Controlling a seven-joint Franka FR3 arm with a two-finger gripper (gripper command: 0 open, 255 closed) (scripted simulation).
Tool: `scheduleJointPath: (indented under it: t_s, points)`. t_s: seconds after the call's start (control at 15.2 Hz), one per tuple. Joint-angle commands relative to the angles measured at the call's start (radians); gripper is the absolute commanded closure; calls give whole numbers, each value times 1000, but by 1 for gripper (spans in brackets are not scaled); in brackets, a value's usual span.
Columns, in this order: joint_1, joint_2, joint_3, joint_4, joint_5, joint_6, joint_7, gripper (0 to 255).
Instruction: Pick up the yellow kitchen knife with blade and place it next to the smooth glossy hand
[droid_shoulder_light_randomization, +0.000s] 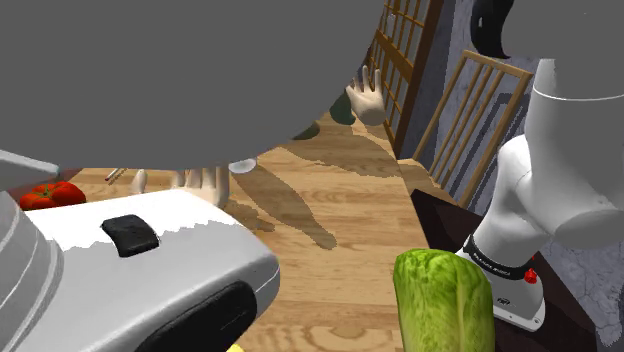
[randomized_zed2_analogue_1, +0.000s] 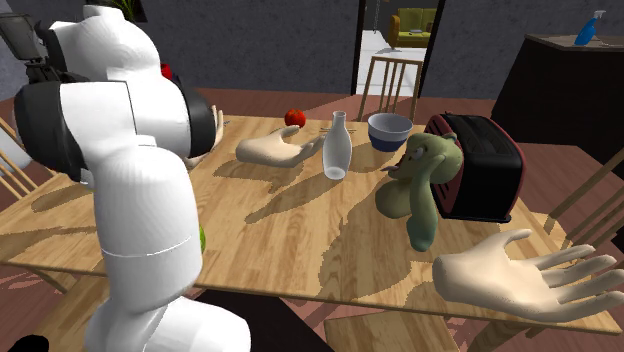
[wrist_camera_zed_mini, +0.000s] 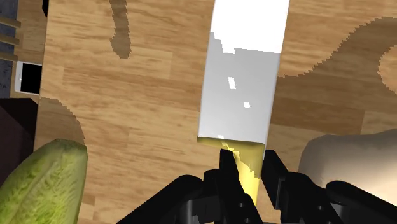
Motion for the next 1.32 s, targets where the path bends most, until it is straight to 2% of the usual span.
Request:
scheduleJointPath:
  t_s: [0.0, 0.33, 1.25]
  points:
    - [72, 68, -4, 74, -53, -15, 61, 255]
    - [280, 253, -43, 335, -174, -100, 168, 255]
    - [224, 242, -47, 115, -170, 98, 161, 255]
